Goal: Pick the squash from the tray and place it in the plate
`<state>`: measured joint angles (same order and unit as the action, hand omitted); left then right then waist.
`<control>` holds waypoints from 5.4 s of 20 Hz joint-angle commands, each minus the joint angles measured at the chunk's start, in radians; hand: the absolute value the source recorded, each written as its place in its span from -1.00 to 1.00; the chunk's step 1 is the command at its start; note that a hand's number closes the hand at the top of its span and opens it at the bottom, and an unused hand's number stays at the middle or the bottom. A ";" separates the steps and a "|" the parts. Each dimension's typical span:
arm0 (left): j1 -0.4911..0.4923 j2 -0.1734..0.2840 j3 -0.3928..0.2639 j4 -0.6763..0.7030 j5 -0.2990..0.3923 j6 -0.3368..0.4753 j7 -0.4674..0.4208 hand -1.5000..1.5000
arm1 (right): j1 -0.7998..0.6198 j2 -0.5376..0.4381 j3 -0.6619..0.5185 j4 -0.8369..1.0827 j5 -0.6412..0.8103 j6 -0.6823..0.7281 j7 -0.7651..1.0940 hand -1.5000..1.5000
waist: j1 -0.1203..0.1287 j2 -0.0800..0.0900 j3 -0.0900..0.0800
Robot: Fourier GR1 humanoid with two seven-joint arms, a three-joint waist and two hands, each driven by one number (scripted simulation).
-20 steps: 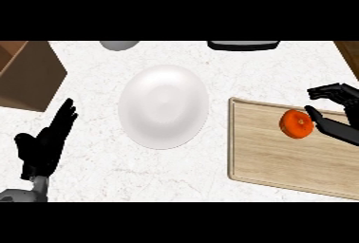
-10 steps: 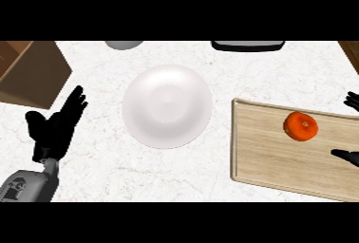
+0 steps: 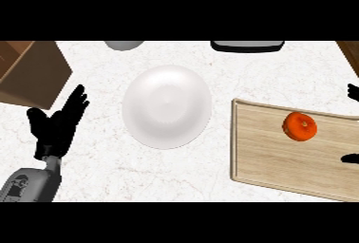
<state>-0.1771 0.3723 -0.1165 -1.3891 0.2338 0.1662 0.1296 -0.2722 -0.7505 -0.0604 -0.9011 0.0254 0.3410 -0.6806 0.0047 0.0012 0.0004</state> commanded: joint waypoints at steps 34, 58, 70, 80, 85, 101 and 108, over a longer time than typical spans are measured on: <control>0.062 -0.097 0.119 -0.064 -0.139 -0.110 0.032 0.00 | -0.160 0.185 0.128 -0.033 0.589 0.023 0.399 -1.00 | 0.000 -0.001 0.000; 0.022 -0.137 0.154 -0.019 -0.184 -0.119 0.044 0.00 | -0.125 0.348 0.308 -0.275 0.748 0.021 0.155 1.00 | -0.008 -0.009 -0.002; 0.056 -0.166 0.139 -0.060 -0.184 -0.108 0.048 0.00 | 0.057 0.658 0.711 -0.843 0.805 -0.093 0.060 1.00 | -0.028 -0.015 0.000; 0.077 -0.142 0.155 -0.108 -0.183 -0.142 0.078 0.00 | -0.039 0.749 0.557 -0.929 0.635 0.010 0.426 1.00 | 0.001 -0.002 0.000; 0.064 -0.193 0.127 -0.065 -0.209 -0.124 0.028 0.00 | -0.299 0.750 0.412 -0.627 0.533 -0.064 0.416 1.00 | 0.015 0.001 0.000; -0.042 -0.141 0.184 -0.028 -0.184 -0.176 0.068 0.00 | -0.685 0.738 0.293 0.224 0.629 -0.154 0.167 1.00 | 0.041 0.013 0.000; 0.014 -0.157 0.178 -0.004 -0.202 -0.180 0.011 0.00 | -0.778 0.734 0.276 0.477 0.645 -0.178 -0.083 -1.00 | 0.041 0.017 0.000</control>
<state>-0.1782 0.2146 0.0552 -1.4214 0.0359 -0.0053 0.1745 -1.0030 -0.0078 0.2531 -0.5628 0.6772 0.1774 -0.6310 0.0412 0.0128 0.0002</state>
